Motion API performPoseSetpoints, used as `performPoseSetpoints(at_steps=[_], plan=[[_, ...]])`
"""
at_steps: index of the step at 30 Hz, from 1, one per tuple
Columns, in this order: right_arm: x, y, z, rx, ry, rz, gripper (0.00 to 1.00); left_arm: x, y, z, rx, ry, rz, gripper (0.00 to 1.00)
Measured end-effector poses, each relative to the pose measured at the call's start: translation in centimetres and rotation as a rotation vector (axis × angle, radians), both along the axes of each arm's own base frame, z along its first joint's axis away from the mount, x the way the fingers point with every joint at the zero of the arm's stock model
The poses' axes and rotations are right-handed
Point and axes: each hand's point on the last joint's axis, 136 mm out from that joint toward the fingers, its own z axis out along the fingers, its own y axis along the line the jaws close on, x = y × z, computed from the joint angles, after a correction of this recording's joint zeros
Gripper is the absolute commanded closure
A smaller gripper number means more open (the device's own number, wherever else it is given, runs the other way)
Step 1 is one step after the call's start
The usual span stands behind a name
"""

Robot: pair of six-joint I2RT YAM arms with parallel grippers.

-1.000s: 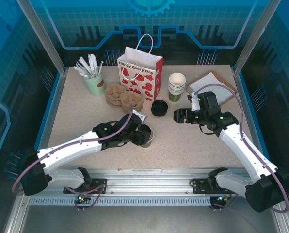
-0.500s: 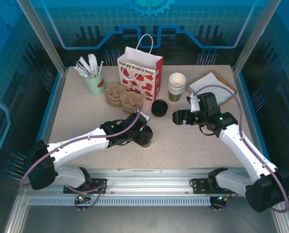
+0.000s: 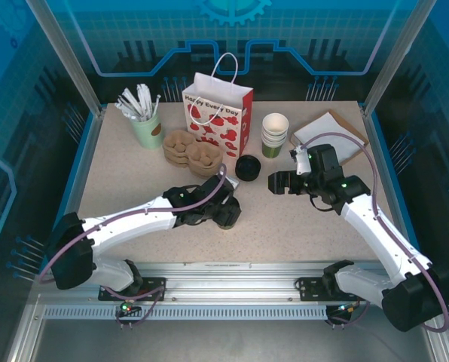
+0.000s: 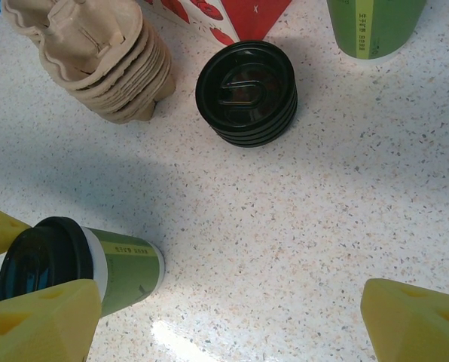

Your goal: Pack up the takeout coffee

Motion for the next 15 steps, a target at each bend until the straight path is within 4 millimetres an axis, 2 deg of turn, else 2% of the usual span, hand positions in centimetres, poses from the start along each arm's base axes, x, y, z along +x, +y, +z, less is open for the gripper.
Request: performPoseSetpoints(at_steps=[10, 15], plan=[[-0.19, -0.07, -0.24, -0.001, 0.004, 0.000, 0.09, -0.03, -0.37, -0.27, 0.032, 0.018, -0.011, 0.30], [-0.23, -0.08, -0.36, -0.002, 0.006, 0.000, 0.09, 0.00, -0.22, -0.63, 0.066, 0.034, -0.009, 0.34]])
